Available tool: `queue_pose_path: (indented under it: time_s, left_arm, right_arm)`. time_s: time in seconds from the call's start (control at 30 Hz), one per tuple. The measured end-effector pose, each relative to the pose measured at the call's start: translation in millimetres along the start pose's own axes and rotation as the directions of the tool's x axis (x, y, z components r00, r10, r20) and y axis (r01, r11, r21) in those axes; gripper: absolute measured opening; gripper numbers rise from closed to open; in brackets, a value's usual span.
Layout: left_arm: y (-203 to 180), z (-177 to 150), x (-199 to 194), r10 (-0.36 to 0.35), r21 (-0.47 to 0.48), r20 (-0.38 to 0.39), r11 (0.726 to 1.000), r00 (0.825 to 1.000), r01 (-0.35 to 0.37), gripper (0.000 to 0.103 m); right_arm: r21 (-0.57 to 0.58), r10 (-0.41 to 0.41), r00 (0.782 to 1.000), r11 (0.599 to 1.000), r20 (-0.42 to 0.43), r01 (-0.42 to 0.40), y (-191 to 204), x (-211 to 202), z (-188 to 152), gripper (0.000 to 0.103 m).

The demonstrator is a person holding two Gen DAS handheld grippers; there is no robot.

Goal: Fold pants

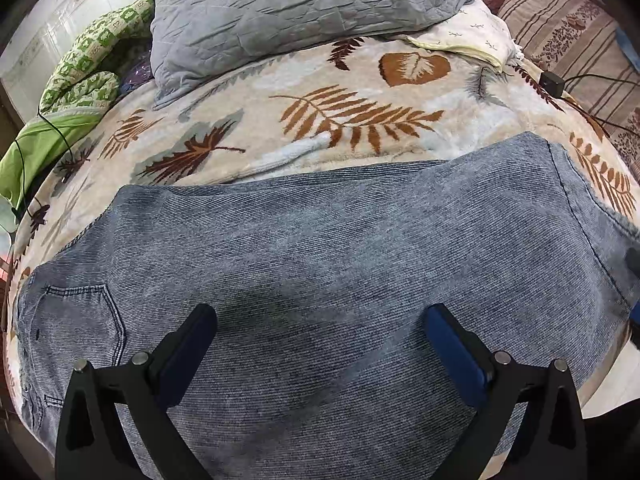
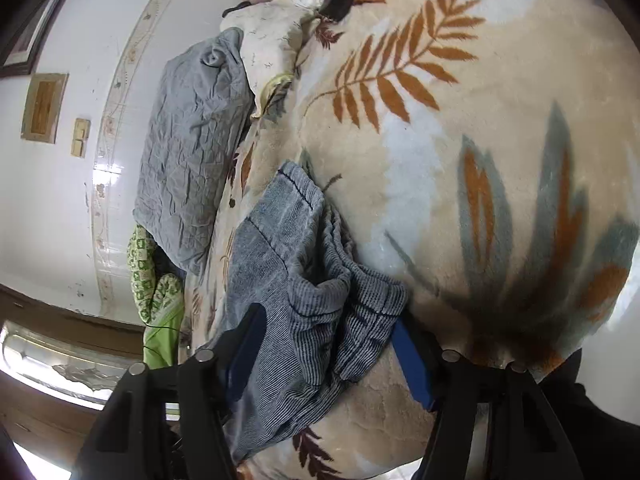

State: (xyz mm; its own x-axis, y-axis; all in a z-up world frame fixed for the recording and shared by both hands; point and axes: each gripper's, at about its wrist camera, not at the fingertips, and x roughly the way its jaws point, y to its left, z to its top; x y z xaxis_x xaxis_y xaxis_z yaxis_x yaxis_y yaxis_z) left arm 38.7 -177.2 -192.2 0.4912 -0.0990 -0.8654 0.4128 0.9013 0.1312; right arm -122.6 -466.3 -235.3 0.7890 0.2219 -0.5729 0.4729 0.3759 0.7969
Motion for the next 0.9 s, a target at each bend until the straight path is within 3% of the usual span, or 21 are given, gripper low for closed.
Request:
queue_pose_path:
  time_s: [0.07,0.1,0.63,0.9]
  left_arm:
    - [-0.5,-2.1,-2.2,-0.001,0.002,0.001,1.0,1.0,0.001,0.103]
    - [-1.2,-3.2,-2.9,0.001,0.006,0.003,1.0,1.0,-0.001,0.103]
    - [-1.2,-10.1,-8.7,0.018,0.005,0.022,1.0,1.0,-0.018,0.103]
    - [27.4,-21.9,-12.9,0.011,-0.061,-0.001,0.998,1.0,-0.011,0.103]
  right_arm:
    - [-0.004,-0.012,1.0,1.0,0.004,0.012,-0.8,-0.1,0.9,0.034]
    - [-0.012,-0.017,1.0,1.0,0.004,0.017,0.6,0.3,0.8,0.033]
    - [-0.084,-0.063,0.998,0.994,0.028,0.065,9.2,-1.2,-2.9,0.032]
    - [-0.292,-0.052,0.988,0.952,0.146,0.093,61.4,-14.0,-22.4,0.032]
